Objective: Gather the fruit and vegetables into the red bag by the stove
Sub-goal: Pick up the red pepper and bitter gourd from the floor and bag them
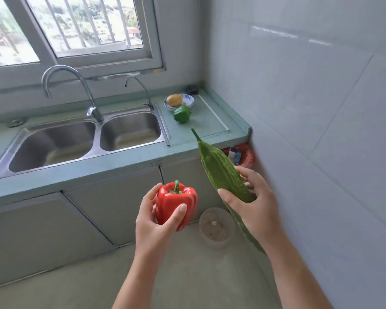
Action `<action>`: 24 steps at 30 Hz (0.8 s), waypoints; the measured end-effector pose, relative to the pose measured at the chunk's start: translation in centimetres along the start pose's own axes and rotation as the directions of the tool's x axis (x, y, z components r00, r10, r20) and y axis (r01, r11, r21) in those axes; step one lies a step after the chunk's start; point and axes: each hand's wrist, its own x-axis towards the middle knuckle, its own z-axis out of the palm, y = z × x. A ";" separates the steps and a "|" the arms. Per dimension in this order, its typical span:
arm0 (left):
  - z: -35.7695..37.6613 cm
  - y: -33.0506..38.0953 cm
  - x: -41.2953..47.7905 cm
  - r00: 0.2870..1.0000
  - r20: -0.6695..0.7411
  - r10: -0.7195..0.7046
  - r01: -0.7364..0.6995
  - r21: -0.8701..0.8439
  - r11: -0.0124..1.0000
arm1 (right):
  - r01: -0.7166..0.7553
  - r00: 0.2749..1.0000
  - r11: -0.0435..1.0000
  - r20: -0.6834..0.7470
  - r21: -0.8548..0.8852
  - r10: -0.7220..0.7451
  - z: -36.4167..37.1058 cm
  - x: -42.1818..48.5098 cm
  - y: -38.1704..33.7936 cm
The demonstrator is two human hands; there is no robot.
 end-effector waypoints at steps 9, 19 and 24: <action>-8.2 2.7 -3.5 0.973 -0.227 0.040 -0.037 0.022 0.999 | 0.039 0.943 0.990 0.322 0.134 -0.080 5.9 -0.8 -6.2; -21.5 2.4 -6.0 0.860 -0.509 0.027 -0.036 -0.007 0.999 | 0.046 0.789 0.975 0.591 0.216 -0.168 19.6 -3.4 -11.7; -29.8 3.3 -5.9 0.799 -0.601 0.029 -0.054 -0.023 0.998 | 0.106 0.665 0.962 0.702 0.250 -0.256 28.2 -4.9 -16.7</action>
